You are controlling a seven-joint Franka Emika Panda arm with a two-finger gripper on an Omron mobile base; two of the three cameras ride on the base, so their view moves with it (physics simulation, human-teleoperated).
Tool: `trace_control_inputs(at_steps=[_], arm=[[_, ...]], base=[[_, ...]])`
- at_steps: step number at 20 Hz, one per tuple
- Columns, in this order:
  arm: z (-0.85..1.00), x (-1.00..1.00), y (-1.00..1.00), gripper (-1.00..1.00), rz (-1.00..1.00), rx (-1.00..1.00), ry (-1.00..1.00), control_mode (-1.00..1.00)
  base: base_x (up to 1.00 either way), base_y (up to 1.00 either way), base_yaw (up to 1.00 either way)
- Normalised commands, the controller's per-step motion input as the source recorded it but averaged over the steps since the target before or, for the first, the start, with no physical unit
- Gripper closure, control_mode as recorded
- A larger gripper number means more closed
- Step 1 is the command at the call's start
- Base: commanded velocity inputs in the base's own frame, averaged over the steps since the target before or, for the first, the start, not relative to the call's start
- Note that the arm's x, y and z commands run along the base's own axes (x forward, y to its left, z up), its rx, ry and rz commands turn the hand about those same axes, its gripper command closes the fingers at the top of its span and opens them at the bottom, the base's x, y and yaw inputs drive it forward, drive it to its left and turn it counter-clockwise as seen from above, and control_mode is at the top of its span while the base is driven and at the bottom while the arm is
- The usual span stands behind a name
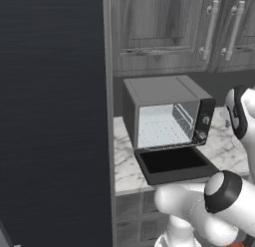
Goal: Pick up the bagel from the plate, place it on the toaster oven rack, close the door, and set the timer.
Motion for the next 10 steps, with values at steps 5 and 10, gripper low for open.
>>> trace_control_inputs(at_steps=[5, 10], arm=[[0.0, 0.13, -0.81, -1.0, 0.15, -0.06, 0.0, -1.0], [-0.09, 0.14, -0.6, -1.0, 0.15, -0.03, 0.0, -1.0]], base=[[0.0, 0.0, 0.0], [0.0, 0.0, 0.0]])
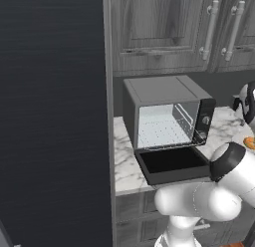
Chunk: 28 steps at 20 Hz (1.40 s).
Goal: Pick up the bagel from the plate, place it on the toaster oven rack, close the door, and set the timer.
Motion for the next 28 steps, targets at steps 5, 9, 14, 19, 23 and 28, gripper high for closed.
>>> trace_control_inputs(at_steps=[5, 9, 14, 19, 23, 28], arm=[[-0.38, 0.09, -0.33, -1.0, 0.16, 0.0, 0.0, -1.0], [-0.51, 0.07, -0.18, -1.0, 0.13, 0.0, 0.0, -1.0], [-0.36, 0.15, -0.12, -1.0, 0.13, -0.03, 0.0, -1.0], [-0.23, 0.35, -0.32, -1.0, 0.2, -0.13, 0.05, -1.0], [-0.24, 0.24, -0.39, -1.0, 0.28, -0.14, 0.05, -1.0], [-0.4, 0.15, -0.33, -1.0, 0.29, -0.11, 0.08, -1.0]], base=[[0.0, 0.0, 0.0], [0.0, 0.0, 0.0], [0.0, 0.0, 0.0], [0.0, 0.0, 0.0], [0.0, 0.0, 0.0], [0.0, 0.0, 0.0]])
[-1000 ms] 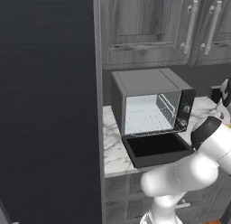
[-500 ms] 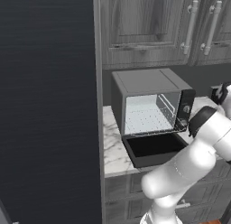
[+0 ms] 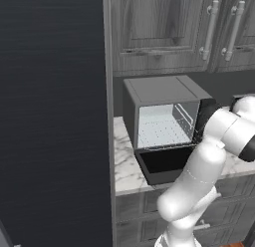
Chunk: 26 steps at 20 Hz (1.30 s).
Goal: Pick up the bagel from the plate, place it on the toaster oven rack, close the door, and set the timer.
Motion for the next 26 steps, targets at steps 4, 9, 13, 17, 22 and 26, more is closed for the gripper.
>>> trace_control_inputs(at_steps=[4, 9, 13, 17, 22, 26], arm=[[-0.33, 0.01, -0.21, -1.0, 0.2, -0.02, 0.04, -1.0], [-0.15, 0.05, -0.1, -1.0, 0.15, 0.0, 0.0, -1.0], [-0.04, 0.08, -0.12, -1.0, 0.14, 0.0, 0.0, -1.0], [0.0, 0.07, -0.07, -1.0, 0.13, 0.0, 0.0, -1.0], [-0.06, 0.09, -0.01, -1.0, 0.12, 0.0, 0.0, -1.0], [-0.14, 0.17, 0.0, -1.0, 0.12, 0.0, 0.01, -1.0]], base=[[0.0, 0.0, 0.0], [0.0, 0.0, 0.0], [0.0, 0.0, 0.0], [0.0, 0.0, 0.0], [0.0, 0.0, 0.0], [0.0, 0.0, 0.0]])
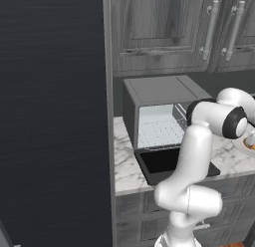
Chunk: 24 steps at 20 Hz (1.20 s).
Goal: Pick up the bagel from the plate, place it on the toaster oven rack, close the door, and set the timer.
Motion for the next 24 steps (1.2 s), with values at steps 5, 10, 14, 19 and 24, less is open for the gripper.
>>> trace_control_inputs(at_steps=[5, 10, 14, 19, 24], arm=[[-0.22, 0.18, 0.0, -1.0, 0.1, 0.0, 0.02, -1.0], [-0.19, 0.27, -0.02, -1.0, 0.07, 0.0, 0.05, -1.0], [-0.16, 0.2, -0.18, -1.0, 0.01, 0.0, 0.06, -1.0], [-0.16, 0.13, -0.3, -1.0, 0.0, 0.0, 0.06, -1.0], [-0.19, 0.13, -0.27, -1.0, 0.0, 0.0, 0.05, -1.0]], base=[[0.0, 0.0, 0.0], [0.0, 0.0, 0.0], [0.0, 0.0, 0.0], [0.0, 0.0, 0.0], [0.0, 0.0, 0.0]])
